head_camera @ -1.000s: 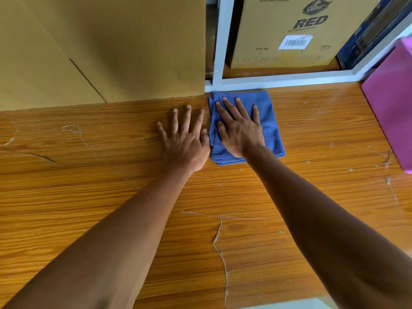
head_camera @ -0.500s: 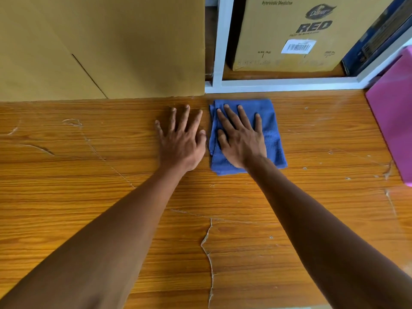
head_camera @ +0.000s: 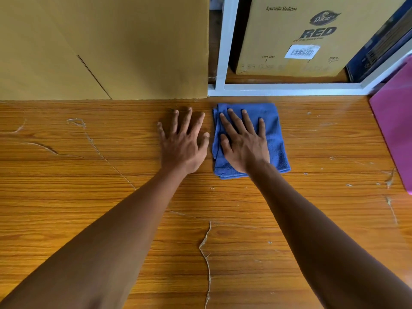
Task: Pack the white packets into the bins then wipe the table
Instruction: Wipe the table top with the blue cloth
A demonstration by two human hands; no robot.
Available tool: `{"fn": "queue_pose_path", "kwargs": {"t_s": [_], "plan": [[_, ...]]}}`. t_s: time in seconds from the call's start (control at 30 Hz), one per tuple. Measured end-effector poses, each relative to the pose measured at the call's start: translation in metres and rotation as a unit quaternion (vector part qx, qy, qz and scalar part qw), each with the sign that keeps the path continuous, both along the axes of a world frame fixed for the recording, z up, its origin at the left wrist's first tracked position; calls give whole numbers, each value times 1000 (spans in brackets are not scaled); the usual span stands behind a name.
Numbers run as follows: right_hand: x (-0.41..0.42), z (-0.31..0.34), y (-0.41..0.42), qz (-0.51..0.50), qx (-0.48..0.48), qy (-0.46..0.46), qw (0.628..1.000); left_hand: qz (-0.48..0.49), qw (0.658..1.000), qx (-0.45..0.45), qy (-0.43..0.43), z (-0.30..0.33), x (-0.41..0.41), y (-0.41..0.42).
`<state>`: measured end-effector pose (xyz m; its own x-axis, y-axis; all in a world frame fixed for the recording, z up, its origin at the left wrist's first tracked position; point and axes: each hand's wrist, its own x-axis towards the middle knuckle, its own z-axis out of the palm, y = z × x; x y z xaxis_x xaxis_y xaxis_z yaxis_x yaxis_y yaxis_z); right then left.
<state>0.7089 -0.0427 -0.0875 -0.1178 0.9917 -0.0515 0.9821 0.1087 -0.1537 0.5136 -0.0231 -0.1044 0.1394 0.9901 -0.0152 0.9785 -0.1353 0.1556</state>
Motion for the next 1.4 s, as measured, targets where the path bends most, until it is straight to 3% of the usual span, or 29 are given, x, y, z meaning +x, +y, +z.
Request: {"fn": "queue_pose_path", "kwargs": {"t_s": [0.1,0.33,0.57,0.8,1.03,1.27,1.4], "plan": [[1,0,-20,7,-4,-1,1000,1,1000,-4,4,1,1,3],[1,-1,47,-8,-9,-4,1000,1,1000,10,-14,0,1,2],[-3,-2,-32,-25,2,1,1000,0,1000,18,-2,0,2,1],[7,-1,45,-36,-9,-1,999,-5,1000,19,-6,-3,0,1],[6,-2,-33,-42,2,0,999,-7,1000,19,-1,0,1,2],[23,1,43,-50,-16,-6,999,-3,1000,19,-6,-4,-1,1],[29,-1,1,-54,-8,5,998,-7,1000,9,-6,0,-2,4]]}}
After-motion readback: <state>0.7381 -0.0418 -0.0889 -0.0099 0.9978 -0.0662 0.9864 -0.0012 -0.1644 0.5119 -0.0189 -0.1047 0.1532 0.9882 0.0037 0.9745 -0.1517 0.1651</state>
